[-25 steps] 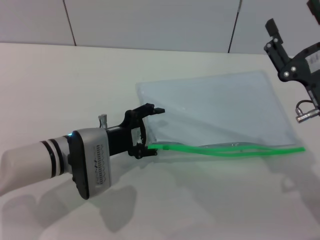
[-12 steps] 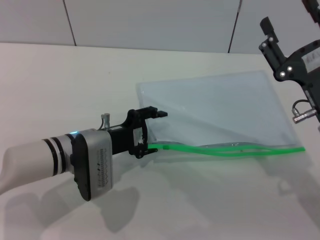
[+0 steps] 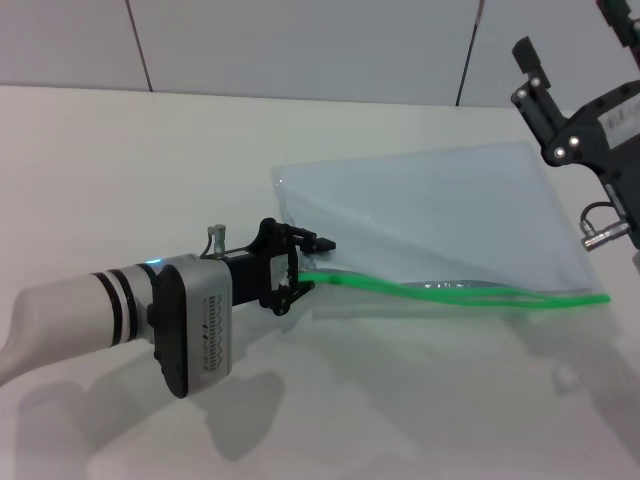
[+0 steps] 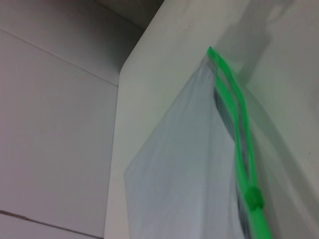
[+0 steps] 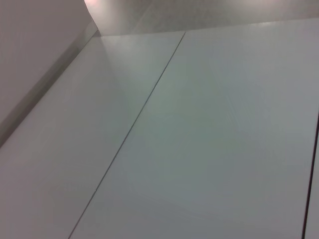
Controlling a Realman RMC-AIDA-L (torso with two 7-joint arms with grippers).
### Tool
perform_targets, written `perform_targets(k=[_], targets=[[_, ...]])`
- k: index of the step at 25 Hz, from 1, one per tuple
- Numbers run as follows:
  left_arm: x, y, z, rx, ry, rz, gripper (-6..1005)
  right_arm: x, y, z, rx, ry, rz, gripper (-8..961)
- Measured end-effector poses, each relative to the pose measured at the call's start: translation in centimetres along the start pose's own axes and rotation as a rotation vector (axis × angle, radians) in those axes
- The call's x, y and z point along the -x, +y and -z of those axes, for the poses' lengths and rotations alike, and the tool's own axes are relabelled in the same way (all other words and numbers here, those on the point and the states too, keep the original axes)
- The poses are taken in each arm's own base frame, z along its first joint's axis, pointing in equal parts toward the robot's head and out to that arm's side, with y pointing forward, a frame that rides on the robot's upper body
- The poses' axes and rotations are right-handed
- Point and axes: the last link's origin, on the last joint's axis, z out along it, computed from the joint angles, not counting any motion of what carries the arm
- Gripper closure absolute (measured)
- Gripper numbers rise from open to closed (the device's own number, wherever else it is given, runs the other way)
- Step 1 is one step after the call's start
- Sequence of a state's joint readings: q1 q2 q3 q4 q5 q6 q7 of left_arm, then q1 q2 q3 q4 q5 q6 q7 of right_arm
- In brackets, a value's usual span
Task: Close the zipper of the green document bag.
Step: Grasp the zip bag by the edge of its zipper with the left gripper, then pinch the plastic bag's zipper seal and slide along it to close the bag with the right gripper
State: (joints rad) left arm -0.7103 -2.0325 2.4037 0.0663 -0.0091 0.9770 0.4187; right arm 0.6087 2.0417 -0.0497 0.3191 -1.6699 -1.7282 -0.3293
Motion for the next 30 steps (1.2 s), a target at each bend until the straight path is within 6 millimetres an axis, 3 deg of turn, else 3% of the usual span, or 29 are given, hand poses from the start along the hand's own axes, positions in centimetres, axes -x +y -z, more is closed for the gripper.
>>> perform_targets(k=[12,22,30], targets=[[0.0,-0.2,0.0,-0.008,-0.001,-0.015,928,-0.4,1.4,-0.4,0.125,0.017,0.003,246],[0.0,0.2,0.3,-0.022,0.000,-0.041,943,-1.9,4.9,-1.9,0.451,0.072,0.043,246],[-0.3,0.0,0.7,-0.057,0.025,-0.026,939,-3.4,6.9,-1.2,0.649,0.150,0.101,246]])
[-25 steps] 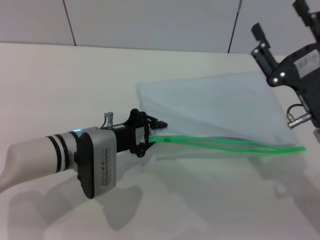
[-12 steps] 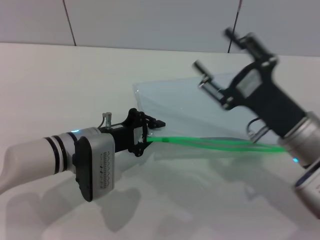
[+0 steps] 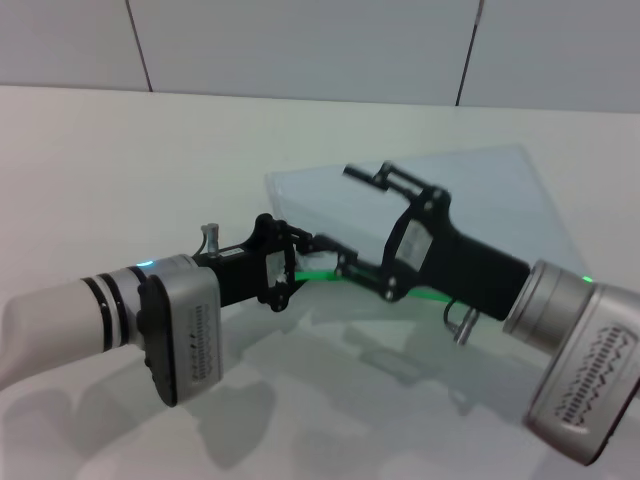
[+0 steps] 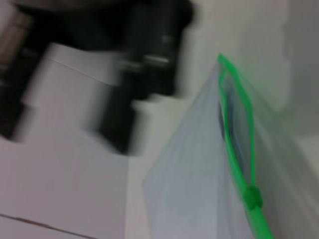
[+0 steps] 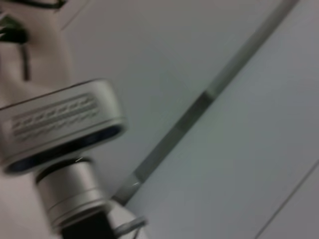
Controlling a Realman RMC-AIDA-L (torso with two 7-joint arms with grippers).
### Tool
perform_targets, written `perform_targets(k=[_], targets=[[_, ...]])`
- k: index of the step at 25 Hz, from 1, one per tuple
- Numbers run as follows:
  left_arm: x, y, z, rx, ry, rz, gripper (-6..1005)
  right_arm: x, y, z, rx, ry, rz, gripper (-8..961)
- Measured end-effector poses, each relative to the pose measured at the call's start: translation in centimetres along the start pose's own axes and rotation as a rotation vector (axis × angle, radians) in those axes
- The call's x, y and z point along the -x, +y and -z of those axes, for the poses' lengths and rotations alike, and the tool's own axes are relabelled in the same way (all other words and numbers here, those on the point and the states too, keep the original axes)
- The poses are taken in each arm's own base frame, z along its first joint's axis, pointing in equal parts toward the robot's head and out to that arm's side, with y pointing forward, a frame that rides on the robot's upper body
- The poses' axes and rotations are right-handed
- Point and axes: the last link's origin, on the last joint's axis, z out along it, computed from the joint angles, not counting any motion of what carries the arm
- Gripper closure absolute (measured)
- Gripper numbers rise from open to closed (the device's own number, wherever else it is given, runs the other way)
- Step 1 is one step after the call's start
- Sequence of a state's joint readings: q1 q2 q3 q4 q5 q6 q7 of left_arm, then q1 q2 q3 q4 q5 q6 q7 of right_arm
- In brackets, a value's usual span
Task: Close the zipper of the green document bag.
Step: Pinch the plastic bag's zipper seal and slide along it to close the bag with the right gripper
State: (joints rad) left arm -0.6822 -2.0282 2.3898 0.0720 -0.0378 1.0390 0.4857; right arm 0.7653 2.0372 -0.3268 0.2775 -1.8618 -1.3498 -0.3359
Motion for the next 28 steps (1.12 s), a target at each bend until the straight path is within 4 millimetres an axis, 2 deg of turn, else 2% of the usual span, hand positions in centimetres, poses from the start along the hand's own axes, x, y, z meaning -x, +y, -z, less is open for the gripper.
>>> perform_targets(k=[17,28], targets=[[0.6,-0.2,1.0,-0.043,-0.019,0.020,930,-1.5,1.6,-0.5,0.123,0.115,0.024,252],[0.1,-0.5,0.9,-0.066,0.018,0.009,925,-1.6,1.4,-1.1,0.135,0.124,0.040,256]])
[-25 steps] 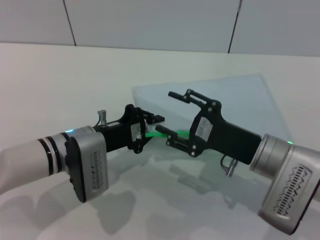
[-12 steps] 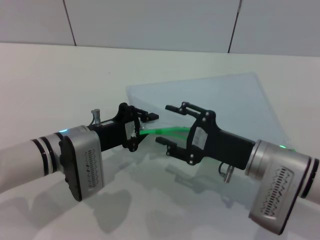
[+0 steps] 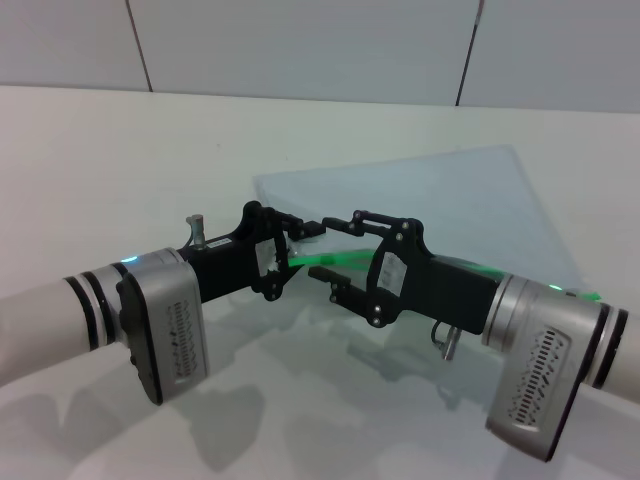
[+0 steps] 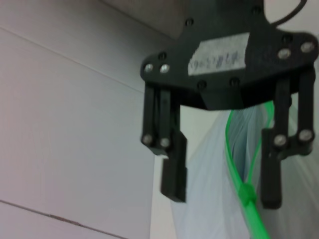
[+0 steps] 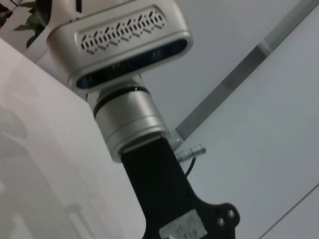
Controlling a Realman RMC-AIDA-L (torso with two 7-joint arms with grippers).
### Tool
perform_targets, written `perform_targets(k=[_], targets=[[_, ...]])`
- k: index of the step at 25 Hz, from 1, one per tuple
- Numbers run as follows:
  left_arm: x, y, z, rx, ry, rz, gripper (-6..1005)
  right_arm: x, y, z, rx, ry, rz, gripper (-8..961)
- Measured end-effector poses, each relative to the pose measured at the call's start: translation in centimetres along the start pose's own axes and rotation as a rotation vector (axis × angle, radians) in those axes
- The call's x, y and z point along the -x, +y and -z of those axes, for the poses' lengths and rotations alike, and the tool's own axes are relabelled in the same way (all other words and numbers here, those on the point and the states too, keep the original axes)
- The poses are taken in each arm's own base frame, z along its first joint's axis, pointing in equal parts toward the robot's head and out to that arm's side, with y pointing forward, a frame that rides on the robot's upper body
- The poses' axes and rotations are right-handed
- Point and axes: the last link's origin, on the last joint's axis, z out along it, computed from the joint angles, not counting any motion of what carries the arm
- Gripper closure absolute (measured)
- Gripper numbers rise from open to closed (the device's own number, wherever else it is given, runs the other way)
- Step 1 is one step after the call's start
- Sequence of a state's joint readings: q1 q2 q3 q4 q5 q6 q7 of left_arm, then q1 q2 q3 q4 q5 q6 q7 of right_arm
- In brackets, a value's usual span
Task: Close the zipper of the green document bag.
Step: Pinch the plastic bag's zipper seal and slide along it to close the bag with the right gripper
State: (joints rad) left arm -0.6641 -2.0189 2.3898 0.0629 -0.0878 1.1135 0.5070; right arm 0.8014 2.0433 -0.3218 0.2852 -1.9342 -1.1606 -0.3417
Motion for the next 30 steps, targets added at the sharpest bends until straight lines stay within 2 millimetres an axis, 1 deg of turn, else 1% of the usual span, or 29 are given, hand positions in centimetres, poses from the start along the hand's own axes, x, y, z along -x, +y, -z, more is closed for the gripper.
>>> perform_targets(k=[6,11,14,23,30], targets=[[-0.10,0.05,-0.01,-0.007,0.001,-0.008,922,0.03,0.07,-0.30,-0.004,0.011,0.050,401],[-0.10,-0.04,0.06,-0.014,0.003,-0.006,920,0.20,0.22,-0.40,-0.005,0.007,0.061,551],[-0.12,-0.08,0.13,-0.017,0.006,-0.005,918,0.19,0.24,-0.40,-0.004,0.007,0.062,663],[-0.11,-0.10,0.16,-0.018,0.007,-0.007,914,0.09,0.30,-0.41,0.003,0.014,0.067,710],[-0.11,-0.12,0.15,-0.018,0.007,-0.008,910,0.11,0.58,-0.94,0.027,0.031,0.085,763]])
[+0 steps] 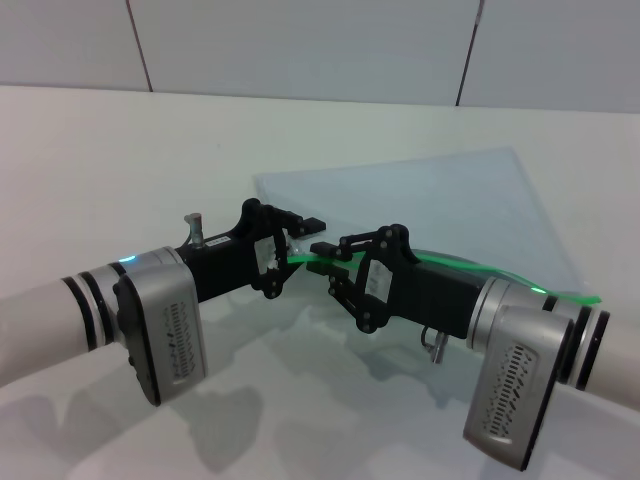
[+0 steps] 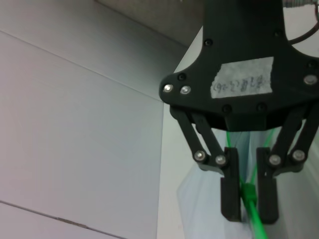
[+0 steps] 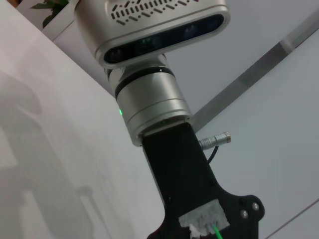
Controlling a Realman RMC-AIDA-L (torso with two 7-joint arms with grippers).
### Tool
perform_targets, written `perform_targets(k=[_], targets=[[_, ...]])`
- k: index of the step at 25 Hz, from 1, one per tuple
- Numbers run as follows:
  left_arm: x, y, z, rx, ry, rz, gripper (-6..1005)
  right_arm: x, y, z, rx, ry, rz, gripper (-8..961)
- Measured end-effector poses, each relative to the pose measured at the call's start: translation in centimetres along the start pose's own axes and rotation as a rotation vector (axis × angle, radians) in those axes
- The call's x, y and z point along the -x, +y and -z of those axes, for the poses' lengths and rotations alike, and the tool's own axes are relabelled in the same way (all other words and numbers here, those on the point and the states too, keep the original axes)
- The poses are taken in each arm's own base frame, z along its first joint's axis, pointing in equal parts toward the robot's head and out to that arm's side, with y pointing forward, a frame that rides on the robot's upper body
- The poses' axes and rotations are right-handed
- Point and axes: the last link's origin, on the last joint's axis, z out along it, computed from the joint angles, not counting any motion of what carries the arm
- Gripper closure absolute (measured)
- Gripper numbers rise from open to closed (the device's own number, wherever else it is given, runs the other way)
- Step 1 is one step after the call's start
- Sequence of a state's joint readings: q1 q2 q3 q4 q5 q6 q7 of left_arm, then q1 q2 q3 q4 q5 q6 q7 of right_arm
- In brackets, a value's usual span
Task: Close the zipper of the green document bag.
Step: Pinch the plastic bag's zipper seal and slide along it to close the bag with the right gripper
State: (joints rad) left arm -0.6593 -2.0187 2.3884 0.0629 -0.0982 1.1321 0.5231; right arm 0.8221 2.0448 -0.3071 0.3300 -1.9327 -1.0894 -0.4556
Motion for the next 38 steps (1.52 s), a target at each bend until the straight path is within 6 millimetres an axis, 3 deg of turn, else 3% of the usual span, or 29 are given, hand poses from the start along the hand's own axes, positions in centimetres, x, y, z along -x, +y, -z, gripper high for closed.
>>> perform_targets(k=[12,38], targets=[[0.0,0.1,0.1,0.000,-0.001,0.001,905,0.3,0.0,-0.1,-0.032,0.002,0.024,863],[0.1,0.1,0.2,-0.009,-0.011,-0.010,892,-1.4,0.4,0.7,-0.076,0.120,0.039,873]])
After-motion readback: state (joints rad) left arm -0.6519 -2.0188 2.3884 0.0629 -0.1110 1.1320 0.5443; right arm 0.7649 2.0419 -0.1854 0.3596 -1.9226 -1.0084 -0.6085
